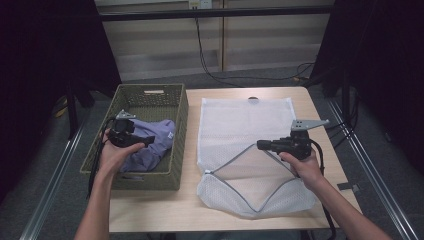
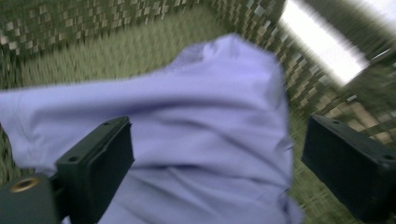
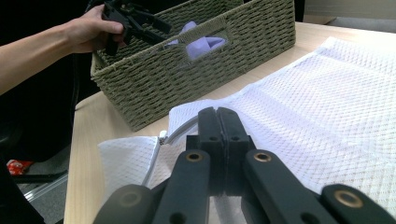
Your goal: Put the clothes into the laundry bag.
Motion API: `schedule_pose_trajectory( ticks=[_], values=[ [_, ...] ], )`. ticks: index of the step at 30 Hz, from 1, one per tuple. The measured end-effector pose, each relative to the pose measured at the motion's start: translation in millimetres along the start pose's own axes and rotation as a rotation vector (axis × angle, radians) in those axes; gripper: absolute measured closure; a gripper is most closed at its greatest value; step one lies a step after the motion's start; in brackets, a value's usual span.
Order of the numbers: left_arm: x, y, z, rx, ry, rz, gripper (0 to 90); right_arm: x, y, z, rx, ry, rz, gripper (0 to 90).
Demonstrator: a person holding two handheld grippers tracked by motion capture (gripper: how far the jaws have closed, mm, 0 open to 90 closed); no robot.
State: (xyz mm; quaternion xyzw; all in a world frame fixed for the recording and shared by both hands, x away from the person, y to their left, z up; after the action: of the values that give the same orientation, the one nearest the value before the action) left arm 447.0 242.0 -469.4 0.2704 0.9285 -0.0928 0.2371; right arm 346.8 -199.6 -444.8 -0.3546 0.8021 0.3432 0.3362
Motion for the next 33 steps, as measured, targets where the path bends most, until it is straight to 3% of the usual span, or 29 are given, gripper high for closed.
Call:
schedule_pose_trajectory(
  ticks=[2,5,11,13,17,20,24,26,27,31,32,33],
  values=[
    [1.9,6.9,7.4,-0.029,0.035,-0.039,5.4,0.7,-0.1,1.0,-0.001,0.005,0.004,89.7],
    [2.9,6.0,11.2,-0.016,0.062,-0.041,5.1,0.8,1.1,1.4,0.001,0.008,-0.005,89.7],
    [7.4,1.0,24.5,-0.029,0.172,0.04,3.5,1.6,1.5,0.5,-0.003,0.01,-0.007,89.7],
    [7.6,1.0,26.6,-0.037,0.183,0.036,3.9,1.8,1.9,0.4,-0.002,0.012,-0.01,89.7],
    [8.8,3.1,33.2,-0.011,0.215,0.036,3.3,1.0,1.5,-0.4,-0.001,0.01,-0.012,89.7],
    [13.2,-0.2,40.5,0.009,0.282,0.056,3.1,1.5,0.3,0.4,-0.001,0.013,-0.007,89.6],
    [17.1,-10.5,49.1,0.031,0.356,0.114,1.4,2.0,0.7,2.2,0.0,0.016,-0.013,89.7],
    [17.2,-11.4,50.3,0.019,0.36,0.12,0.8,2.2,0.9,2.5,-0.001,0.018,-0.011,89.7],
    [17.3,-14.7,51.5,0.038,0.365,0.109,0.9,2.6,0.7,2.9,-0.001,0.019,-0.014,89.7],
    [18.2,-14.6,52.6,0.041,0.375,0.11,0.8,2.9,0.4,3.1,0.0,0.02,-0.013,89.6],
    [20.1,-12.4,53.3,0.023,0.401,0.139,0.8,3.1,0.5,2.9,0.0,0.021,-0.013,89.6],
    [21.2,-13.1,54.8,0.016,0.403,0.13,0.9,3.3,0.5,2.8,0.001,0.021,-0.012,89.7]
  ],
)
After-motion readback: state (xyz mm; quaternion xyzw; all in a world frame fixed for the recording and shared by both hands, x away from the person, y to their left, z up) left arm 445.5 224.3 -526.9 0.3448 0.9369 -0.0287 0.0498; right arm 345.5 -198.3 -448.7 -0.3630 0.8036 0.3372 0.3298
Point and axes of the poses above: each handheld gripper's, and its own axes: z roughly forward along the jaws, x roughly out of its underside, y roughly to its left, the point moved 6 cm from there along z, roughly forward along the jaws, and after that the axes turned 14 degrees about y, right-handed, at the moved point
